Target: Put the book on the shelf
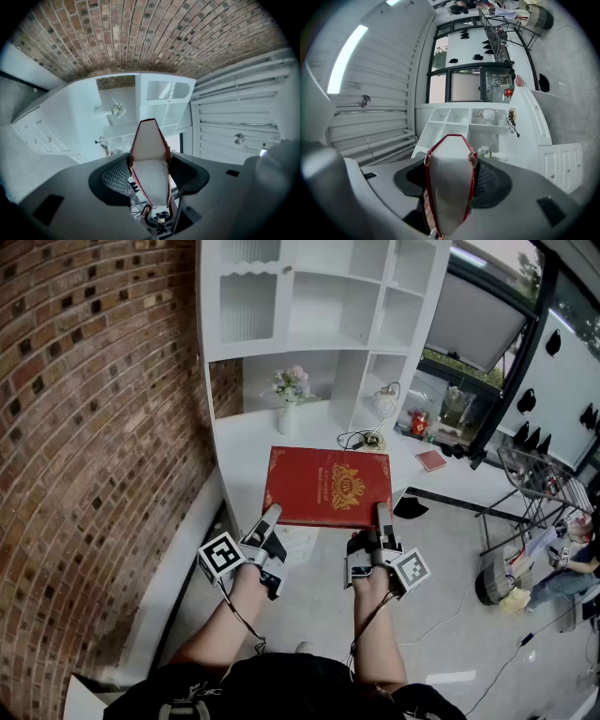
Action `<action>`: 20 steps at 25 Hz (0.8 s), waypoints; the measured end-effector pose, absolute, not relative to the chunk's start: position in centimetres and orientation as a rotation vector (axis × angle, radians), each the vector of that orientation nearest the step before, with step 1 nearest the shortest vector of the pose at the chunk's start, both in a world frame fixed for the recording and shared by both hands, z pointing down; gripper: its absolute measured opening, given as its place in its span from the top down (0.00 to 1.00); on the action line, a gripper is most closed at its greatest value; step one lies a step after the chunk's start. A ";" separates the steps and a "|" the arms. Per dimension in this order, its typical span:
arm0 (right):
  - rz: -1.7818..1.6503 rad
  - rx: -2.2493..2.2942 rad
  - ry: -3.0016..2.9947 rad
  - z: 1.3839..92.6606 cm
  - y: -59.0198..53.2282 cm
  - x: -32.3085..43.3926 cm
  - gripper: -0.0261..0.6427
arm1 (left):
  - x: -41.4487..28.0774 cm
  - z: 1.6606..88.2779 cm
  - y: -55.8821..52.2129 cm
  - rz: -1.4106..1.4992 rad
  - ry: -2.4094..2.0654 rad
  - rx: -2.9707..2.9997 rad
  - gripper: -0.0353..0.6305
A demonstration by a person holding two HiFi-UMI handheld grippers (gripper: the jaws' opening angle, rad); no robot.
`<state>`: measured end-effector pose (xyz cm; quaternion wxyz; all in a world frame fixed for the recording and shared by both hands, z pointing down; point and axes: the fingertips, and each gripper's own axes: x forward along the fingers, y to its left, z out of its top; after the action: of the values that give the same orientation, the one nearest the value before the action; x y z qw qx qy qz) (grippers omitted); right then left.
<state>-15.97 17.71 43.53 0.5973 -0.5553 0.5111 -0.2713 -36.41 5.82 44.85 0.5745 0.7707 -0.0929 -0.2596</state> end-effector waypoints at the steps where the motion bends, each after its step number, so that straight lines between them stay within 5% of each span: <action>1: -0.633 -1.288 1.182 43.6 17.7 -15.8 0.58 | -36.2 44.9 5.8 -0.605 -0.220 1.811 0.55; 20: -0.708 -1.297 1.117 48.3 15.4 -7.7 0.58 | -29.3 48.3 3.3 -0.497 -0.349 1.794 0.55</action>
<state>-7.72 15.37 48.27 0.6010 -0.5595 0.4819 -0.3057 -29.30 3.33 48.25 0.5841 0.7689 -0.1494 -0.2129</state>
